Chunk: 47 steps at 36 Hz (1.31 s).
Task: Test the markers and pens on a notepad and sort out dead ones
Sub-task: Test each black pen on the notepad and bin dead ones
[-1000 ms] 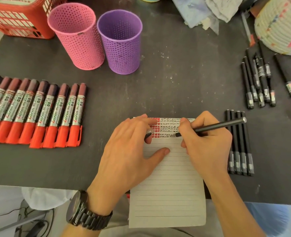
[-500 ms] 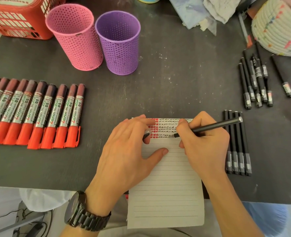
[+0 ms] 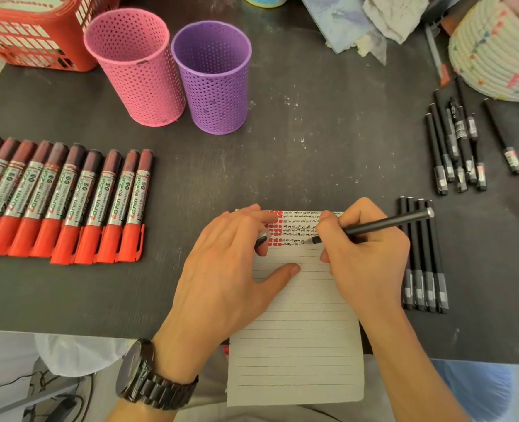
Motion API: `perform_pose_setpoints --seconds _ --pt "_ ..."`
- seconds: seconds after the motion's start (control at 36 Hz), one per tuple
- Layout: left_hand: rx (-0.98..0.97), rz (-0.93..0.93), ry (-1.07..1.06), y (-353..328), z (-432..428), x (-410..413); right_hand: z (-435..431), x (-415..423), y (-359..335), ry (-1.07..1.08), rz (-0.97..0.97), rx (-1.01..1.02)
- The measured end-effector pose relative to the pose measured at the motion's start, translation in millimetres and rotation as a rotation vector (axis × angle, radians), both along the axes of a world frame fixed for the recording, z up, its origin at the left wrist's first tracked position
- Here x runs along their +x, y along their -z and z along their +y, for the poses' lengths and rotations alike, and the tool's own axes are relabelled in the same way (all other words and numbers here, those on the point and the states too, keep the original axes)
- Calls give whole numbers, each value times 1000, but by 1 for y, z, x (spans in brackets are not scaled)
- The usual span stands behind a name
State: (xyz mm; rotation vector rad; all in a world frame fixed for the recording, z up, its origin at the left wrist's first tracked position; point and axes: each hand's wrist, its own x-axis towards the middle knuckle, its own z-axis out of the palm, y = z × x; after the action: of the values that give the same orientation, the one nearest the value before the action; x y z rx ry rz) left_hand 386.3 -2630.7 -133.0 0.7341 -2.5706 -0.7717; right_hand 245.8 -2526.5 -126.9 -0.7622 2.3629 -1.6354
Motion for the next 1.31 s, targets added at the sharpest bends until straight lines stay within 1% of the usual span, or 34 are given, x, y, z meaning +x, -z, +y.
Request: perform_pose_setpoints --seconds 0.31,0.44,0.56,0.61,0.72,0.78,0.86,0.92,1.0,1.06,1.17,1.31 --pt "-9 9 -14 0 1 0 0 0 2 -8 -5 -6" --pt "-3 18 0 1 1 0 2 -2 -1 69 -58 -101" --pt "-14 21 7 2 2 1 2 1 -7 80 -70 -149" --pt "-9 43 9 0 2 2 2 2 -10 84 -67 -167" --pt "64 117 -42 -7 4 6 3 4 -17 75 -98 -217" --pt "131 187 -86 -10 5 11 8 6 -19 42 -150 -266" --pt "376 306 -117 -14 8 24 23 11 -22 -57 -279 -356" --pt "458 335 -141 -15 9 35 36 17 -22 -106 -367 -390" --pt "495 320 -194 -19 13 48 51 29 -21 -133 -492 -396" --pt "478 290 -220 -20 16 54 58 38 -20 -136 -570 -388" --pt "489 237 -229 -20 19 64 67 52 -22 -100 -733 -398" --pt "574 270 -211 -23 26 72 75 63 -26 -98 -763 -378"
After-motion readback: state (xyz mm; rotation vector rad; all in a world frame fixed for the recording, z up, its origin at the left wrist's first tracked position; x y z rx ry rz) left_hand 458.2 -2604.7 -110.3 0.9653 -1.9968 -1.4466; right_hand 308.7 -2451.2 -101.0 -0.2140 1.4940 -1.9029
